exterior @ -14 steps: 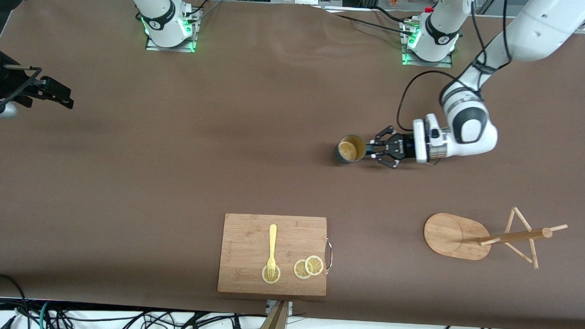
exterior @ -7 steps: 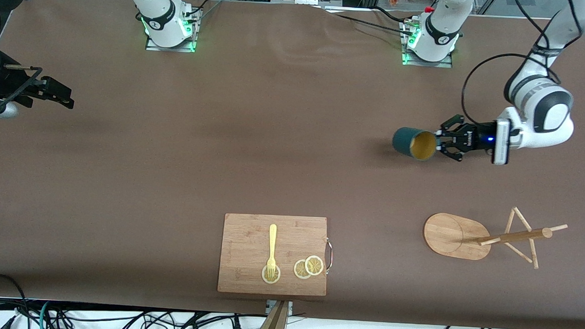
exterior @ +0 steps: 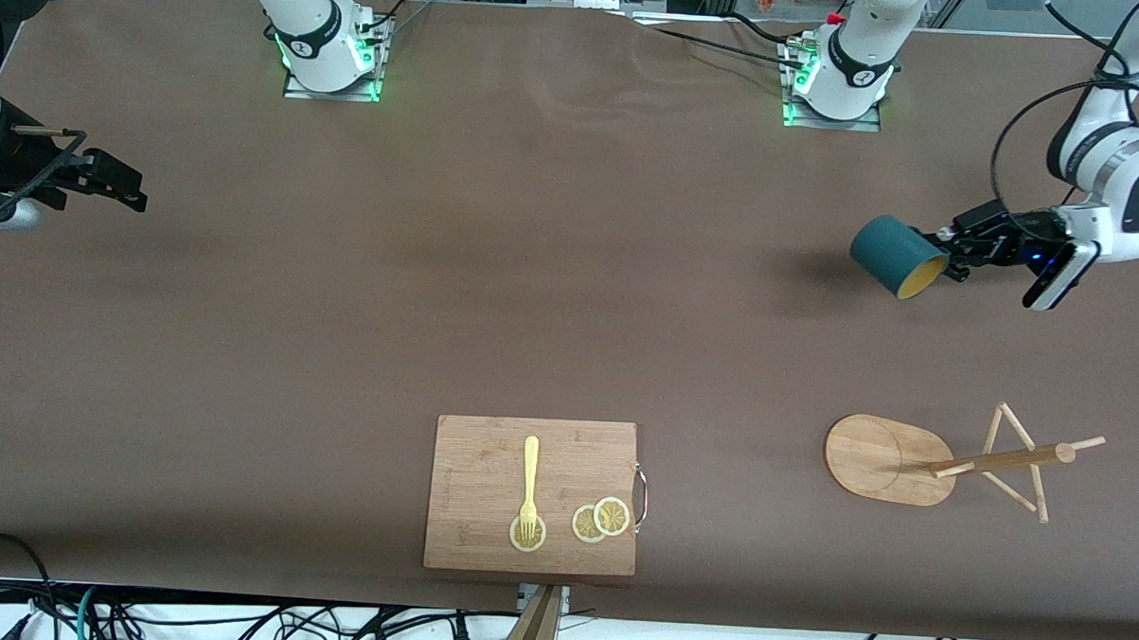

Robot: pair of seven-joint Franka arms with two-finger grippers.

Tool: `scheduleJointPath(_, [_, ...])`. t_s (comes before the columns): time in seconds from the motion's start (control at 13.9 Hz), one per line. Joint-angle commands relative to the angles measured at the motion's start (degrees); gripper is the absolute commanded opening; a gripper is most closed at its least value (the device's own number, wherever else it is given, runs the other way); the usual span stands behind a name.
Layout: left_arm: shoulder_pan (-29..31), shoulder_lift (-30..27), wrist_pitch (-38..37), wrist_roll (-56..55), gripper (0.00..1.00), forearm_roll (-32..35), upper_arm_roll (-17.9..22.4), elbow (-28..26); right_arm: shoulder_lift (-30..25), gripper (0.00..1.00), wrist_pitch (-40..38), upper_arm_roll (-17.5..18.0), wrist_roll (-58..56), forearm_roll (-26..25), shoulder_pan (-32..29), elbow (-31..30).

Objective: Pass cup and hang on rack
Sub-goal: 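Lift the teal mug with the left gripper and carry it toward the rack, then lower the mug handle onto a rack peg with the left gripper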

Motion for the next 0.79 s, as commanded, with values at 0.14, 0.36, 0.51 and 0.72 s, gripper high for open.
scheduleJointPath(0.14, [0.3, 8.8, -4.5, -17.1, 0.0, 1.8, 1.6, 11.9, -0.1, 1.0, -0.4, 0.2, 0.7, 0.2, 0.2, 0.7])
scheduleJointPath(0.36, [-0.4, 9.9, -4.5, -29.8, 0.0, -2.0, 1.5, 16.0, -0.1, 1.0, -0.9, 0.2, 0.7, 0.2, 0.2, 0.5])
scheduleJointPath(0.51, [-2.4, 13.0, -4.2, -34.4, 0.0, -4.9, 1.6, 19.7, -0.1, 1.0, -1.0, 0.2, 0.7, 0.2, 0.2, 0.5])
scheduleJointPath(0.72, [-5.3, 16.4, -2.3, -38.8, 0.0, -7.3, 2.6, 24.6, -0.1, 1.0, -1.0, 0.2, 0.7, 0.2, 0.2, 0.5])
